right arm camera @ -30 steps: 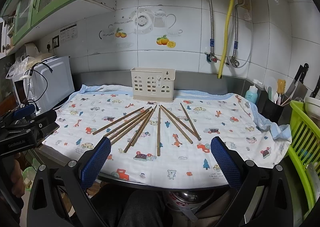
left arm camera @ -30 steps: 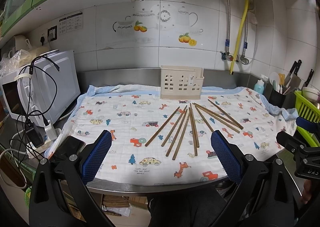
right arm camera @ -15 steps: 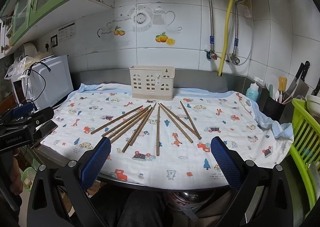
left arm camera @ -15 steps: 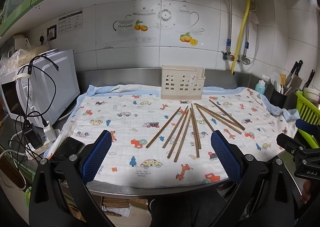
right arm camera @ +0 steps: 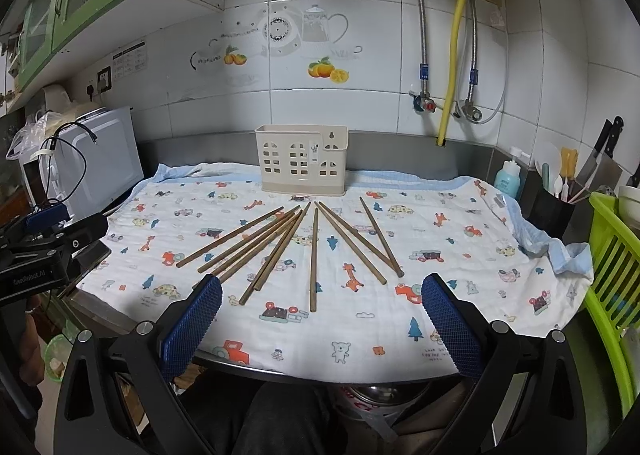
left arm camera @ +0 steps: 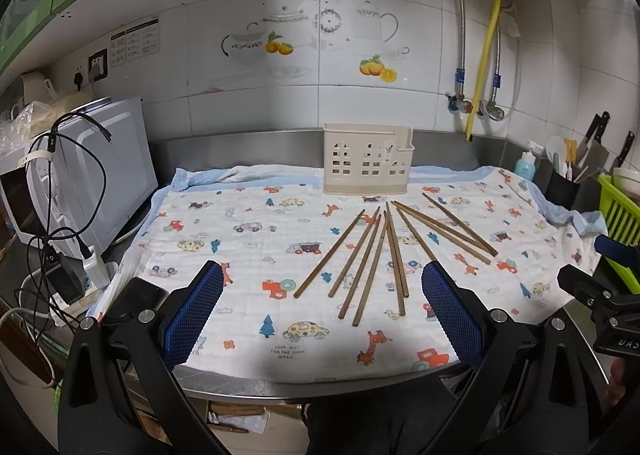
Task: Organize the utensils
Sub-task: 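Move the left tool down to a chopstick and close its fingers on it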
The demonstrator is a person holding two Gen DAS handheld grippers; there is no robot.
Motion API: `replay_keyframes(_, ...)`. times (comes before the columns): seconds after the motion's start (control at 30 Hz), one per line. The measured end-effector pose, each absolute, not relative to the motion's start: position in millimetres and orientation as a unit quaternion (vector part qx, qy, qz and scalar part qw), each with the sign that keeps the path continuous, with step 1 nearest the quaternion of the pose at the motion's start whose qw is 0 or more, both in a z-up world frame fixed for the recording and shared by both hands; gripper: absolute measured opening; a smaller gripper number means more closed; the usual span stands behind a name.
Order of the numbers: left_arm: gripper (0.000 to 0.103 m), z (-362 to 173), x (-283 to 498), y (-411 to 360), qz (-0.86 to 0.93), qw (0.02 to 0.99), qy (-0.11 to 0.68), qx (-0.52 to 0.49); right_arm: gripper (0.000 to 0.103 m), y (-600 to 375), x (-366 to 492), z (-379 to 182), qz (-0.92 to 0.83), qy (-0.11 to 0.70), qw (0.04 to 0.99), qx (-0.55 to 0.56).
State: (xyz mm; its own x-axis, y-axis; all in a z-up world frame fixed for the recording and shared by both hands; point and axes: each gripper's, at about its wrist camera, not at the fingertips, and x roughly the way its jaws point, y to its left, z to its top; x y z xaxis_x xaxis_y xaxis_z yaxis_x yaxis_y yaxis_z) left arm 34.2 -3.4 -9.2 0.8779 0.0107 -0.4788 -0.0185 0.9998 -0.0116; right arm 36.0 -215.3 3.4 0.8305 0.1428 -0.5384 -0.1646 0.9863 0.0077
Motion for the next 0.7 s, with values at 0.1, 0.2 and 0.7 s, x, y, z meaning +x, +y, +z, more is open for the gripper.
replay_keyframes(0.1, 0.098, -11, 38, -3, 0.003, 0.968, 0.252, -0.010, 0.097, -214, 39, 1, 0.082, 0.283, 0.955, -0.022)
replay_keyframes(0.2, 0.098, -13, 42, -5, 0.001, 0.967, 0.254, -0.004, 0.097, -213, 43, 0, 0.084, 0.286, 0.954, -0.023)
replay_keyframes(0.7, 0.098, -32, 69, 3, 0.015, 0.960, 0.280, -0.005, 0.097, -216, 67, -15, 0.083, 0.304, 0.949, -0.019)
